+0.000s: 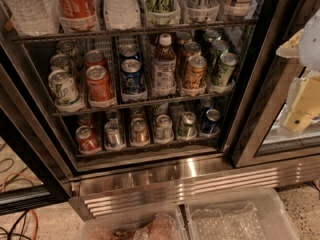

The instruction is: Pick green can from top shelf of fridge

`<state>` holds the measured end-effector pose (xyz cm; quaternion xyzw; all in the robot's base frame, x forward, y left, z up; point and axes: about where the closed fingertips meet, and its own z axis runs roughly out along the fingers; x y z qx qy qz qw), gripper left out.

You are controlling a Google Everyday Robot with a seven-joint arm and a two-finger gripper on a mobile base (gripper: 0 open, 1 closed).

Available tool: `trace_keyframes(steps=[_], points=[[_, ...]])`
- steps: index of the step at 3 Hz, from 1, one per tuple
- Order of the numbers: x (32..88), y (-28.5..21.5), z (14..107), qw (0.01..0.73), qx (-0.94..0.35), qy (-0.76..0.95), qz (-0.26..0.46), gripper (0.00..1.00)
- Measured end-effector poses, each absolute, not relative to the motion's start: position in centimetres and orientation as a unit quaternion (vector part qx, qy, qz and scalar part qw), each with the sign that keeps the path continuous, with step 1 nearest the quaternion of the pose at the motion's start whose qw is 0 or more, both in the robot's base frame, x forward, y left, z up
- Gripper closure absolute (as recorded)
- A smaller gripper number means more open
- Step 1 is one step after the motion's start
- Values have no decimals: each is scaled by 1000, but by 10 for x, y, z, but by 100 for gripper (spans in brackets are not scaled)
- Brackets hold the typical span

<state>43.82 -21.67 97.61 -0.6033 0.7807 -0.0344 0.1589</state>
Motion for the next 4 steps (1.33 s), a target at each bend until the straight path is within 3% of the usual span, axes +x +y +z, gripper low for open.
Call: trace_keyframes(steps=[2, 4], points=[[440, -216, 982, 174, -600, 780, -31, 0], [463, -207, 1023, 288, -546, 786, 26, 0]])
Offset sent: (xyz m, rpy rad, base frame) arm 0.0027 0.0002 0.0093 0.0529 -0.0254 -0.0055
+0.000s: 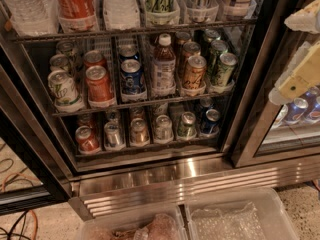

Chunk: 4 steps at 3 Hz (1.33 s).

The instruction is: Pick green can from top shelf of fridge

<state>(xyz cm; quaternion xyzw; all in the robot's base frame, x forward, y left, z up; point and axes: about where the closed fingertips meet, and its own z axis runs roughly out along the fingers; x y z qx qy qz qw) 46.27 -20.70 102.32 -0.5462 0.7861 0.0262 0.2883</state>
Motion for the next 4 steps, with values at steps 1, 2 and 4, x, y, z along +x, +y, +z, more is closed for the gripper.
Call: trace_keyframes(steps=[1, 2, 4], points=[[463, -207, 1023, 288, -546, 786, 26, 0], [468, -202, 1029, 300, -541, 785, 35, 0], [486, -163, 1059, 382, -479, 784, 97, 0]])
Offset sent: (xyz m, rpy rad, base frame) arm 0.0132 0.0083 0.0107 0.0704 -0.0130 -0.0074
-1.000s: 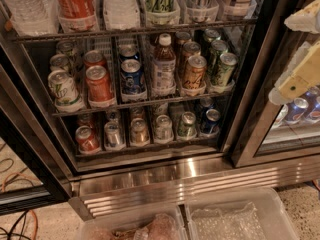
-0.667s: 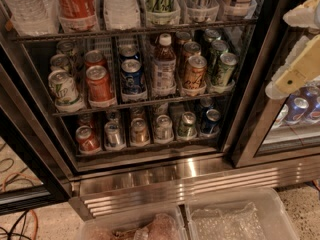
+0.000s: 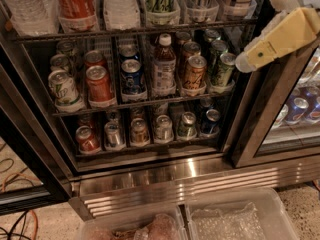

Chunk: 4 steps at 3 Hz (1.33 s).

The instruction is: Pick green can from top shelf of fridge

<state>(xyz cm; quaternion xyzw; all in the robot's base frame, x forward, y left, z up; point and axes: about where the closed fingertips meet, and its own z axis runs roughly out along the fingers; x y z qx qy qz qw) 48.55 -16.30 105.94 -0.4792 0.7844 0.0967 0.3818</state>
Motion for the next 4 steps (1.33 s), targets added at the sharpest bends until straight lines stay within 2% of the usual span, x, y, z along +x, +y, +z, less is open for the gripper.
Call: trace_keyframes(steps=[2, 4], points=[[501, -110, 1091, 450, -454, 752, 158, 0], [503, -103, 1093, 463, -442, 750, 167, 0]])
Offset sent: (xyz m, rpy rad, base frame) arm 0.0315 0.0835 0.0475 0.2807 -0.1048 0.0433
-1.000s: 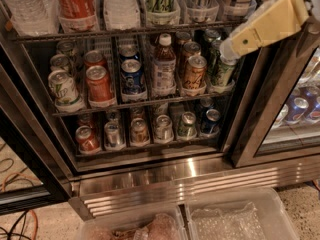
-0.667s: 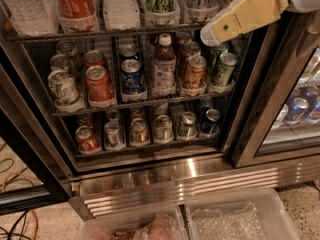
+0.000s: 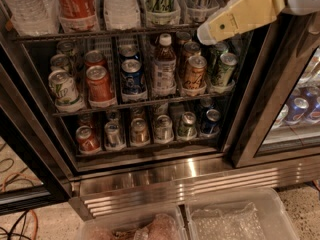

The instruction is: Pick green can from top shelf of fridge

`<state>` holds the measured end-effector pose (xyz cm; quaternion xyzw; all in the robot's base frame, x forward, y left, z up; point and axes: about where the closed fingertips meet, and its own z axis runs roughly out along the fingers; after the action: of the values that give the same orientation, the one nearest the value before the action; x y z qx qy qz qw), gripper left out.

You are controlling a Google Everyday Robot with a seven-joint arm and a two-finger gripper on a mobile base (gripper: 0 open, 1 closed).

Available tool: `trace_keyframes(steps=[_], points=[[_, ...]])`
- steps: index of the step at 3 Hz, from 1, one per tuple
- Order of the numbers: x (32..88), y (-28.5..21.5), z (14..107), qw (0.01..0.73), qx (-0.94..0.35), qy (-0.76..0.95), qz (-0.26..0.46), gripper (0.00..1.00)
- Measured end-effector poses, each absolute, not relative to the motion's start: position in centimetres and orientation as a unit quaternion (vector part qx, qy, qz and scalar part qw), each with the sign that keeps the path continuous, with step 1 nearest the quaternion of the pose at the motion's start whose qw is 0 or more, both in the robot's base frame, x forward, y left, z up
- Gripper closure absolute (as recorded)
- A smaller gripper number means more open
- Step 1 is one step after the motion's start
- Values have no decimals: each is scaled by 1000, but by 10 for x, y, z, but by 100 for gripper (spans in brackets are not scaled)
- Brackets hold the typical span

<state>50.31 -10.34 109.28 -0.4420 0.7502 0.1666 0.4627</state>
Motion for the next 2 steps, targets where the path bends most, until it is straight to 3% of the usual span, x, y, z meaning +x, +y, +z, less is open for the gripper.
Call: trace_keyframes(steps=[2], points=[[501, -66, 1071, 526, -347, 735, 252, 0]])
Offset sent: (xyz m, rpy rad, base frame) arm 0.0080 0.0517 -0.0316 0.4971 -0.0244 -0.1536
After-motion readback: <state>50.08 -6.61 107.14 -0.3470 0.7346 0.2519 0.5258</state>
